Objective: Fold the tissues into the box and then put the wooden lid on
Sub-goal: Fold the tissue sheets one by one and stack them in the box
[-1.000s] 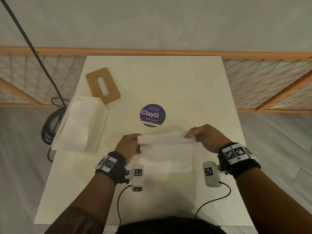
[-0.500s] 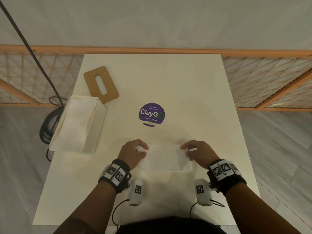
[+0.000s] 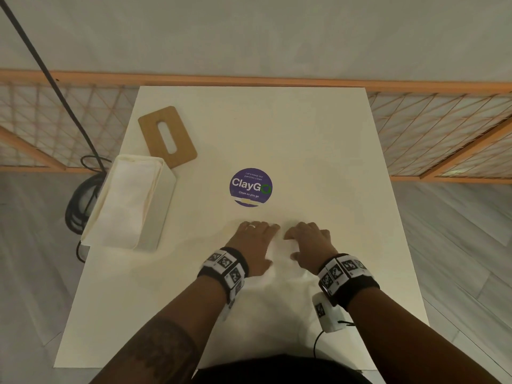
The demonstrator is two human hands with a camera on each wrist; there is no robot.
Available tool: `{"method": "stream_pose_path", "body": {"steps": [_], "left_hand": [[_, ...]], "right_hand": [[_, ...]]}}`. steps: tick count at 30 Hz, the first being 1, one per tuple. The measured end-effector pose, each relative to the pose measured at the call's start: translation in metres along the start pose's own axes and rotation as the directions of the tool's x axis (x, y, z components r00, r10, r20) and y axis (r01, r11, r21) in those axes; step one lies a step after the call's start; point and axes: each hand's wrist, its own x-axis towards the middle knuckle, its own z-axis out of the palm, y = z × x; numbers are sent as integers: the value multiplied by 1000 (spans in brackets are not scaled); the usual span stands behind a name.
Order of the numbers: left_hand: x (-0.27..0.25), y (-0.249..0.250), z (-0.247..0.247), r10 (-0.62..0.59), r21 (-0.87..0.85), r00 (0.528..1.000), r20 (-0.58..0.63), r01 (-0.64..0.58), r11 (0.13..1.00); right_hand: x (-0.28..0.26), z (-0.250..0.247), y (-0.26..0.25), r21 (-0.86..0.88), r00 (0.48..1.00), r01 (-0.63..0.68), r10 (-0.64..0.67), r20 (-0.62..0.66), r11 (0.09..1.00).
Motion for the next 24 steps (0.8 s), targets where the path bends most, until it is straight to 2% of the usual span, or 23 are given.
{"method": "stream_pose_path", "body": {"steps": [2,3,5,6,8,10,11,14,15,17,19,20,21,22,24], "left_hand": [[9,3,-6,-36,-25,998,60,37,999],[12,1,-10,-79,-92,993,93,87,992],[12,-7,-14,-176,-290,970,165,218,932],[10,-12,-13,-216,-371,959,182,271,888],[2,-23,-8,-290,-491,939,184,343,801],[-8,-25,-5,-341,-573,921,189,386,723],[-12,-22,-2,-353,-577,917,188,394,715],[-18,-2,5,-375,-459,911,170,410,788],[-18,4,9,-390,-449,905,169,423,787],[-18,13,11,-418,-477,895,158,440,761],[-17,12,7,-394,-560,899,191,430,708],[-19,9,5,-377,-626,903,204,417,659],[-20,5,4,-352,-724,907,229,401,562],[-23,3,1,-311,-832,915,259,375,409],[-29,0,3,-201,-949,929,311,316,-8]], "right_hand": [[0,-3,2,70,997,4,2,-81,998],[-2,-5,5,135,987,-45,65,-144,990],[-8,-9,9,317,937,-193,271,-223,929],[-12,-12,11,403,909,-261,364,-203,877],[-17,-10,15,485,884,-387,466,-48,784],[-21,-4,18,489,867,-471,488,104,734],[-24,0,18,487,862,-486,489,131,726],[-31,8,18,481,861,-486,494,121,730],[-33,10,16,464,865,-484,486,126,742],[-36,14,12,415,873,-483,461,158,771],[-37,14,8,403,888,-460,420,189,791],[-36,13,6,429,894,-447,405,190,785],[-35,13,4,500,901,-429,391,186,752],[-34,12,-1,617,911,-399,369,185,678],[-31,14,-14,847,925,-348,296,240,402]]}}
